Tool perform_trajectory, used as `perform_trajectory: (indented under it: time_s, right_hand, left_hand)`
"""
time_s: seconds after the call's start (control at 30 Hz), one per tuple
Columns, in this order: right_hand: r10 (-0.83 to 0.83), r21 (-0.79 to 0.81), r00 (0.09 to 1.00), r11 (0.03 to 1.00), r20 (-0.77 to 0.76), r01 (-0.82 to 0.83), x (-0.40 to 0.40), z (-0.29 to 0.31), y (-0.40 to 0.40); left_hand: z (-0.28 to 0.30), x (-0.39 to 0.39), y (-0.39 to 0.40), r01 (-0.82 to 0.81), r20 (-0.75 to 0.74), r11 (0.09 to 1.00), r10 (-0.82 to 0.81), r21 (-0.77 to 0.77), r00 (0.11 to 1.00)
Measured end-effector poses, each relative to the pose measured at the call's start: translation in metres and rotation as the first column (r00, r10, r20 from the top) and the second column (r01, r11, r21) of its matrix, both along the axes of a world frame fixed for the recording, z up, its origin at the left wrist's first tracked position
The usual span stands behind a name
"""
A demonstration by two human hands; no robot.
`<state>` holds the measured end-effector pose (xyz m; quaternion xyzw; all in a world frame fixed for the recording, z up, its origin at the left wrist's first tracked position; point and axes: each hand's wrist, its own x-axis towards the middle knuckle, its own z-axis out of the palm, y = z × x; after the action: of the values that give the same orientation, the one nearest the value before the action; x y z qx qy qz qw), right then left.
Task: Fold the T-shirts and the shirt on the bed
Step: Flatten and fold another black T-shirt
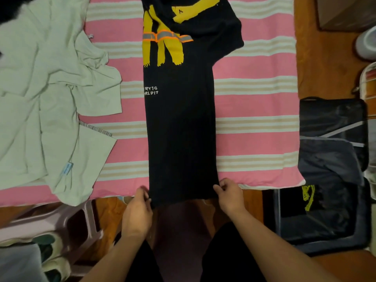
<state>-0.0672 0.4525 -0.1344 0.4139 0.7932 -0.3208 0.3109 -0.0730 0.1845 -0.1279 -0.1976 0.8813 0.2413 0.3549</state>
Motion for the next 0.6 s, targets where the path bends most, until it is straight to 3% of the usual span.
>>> perform_trajectory:
  time_s: [0.13, 0.23, 0.27, 0.33, 0.4, 0.43, 0.5, 0.6]
  right_hand:
    - [0.064, 0.002, 0.993, 0.998, 0.098, -0.065, -0.003, -0.01, 0.003]
    - [0.173, -0.003, 0.966, 0.985, 0.191, -0.175, -0.012, -0.008, 0.007]
    - [0.278, -0.014, 0.927, 0.959, 0.251, -0.284, -0.019, -0.003, 0.008]
    - [0.522, -0.12, 0.767, 0.847, 0.374, -0.518, -0.043, 0.009, 0.013]
    - [0.619, -0.251, 0.67, 0.782, 0.409, -0.57, -0.083, 0.023, 0.026]
    - [0.598, -0.265, 0.7, 0.801, 0.392, -0.536, -0.11, 0.027, 0.036]
    - [0.519, -0.162, 0.795, 0.854, 0.314, -0.494, -0.173, 0.033, 0.061]
    - [0.395, 0.111, 0.917, 0.91, 0.06, -0.399, -0.277, 0.045, 0.099]
  left_hand:
    - [-0.004, -0.014, 0.006, 0.305, 0.03, 0.95, -0.303, -0.068, 0.952]
    - [-0.005, -0.027, 0.01, 0.608, 0.153, 0.775, -0.588, -0.173, 0.794]
    - [-0.002, -0.032, 0.014, 0.664, 0.223, 0.73, -0.628, -0.161, 0.745]
    - [0.006, -0.051, 0.027, 0.723, 0.349, 0.681, -0.655, -0.113, 0.671]
    - [0.012, -0.086, 0.041, 0.73, 0.435, 0.684, -0.658, 0.002, 0.615]
    - [0.014, -0.111, 0.049, 0.701, 0.435, 0.711, -0.651, 0.06, 0.622]
    - [0.019, -0.168, 0.065, 0.605, 0.333, 0.786, -0.609, 0.129, 0.72]
    - [0.028, -0.26, 0.089, 0.44, -0.044, 0.893, -0.438, 0.097, 0.898]
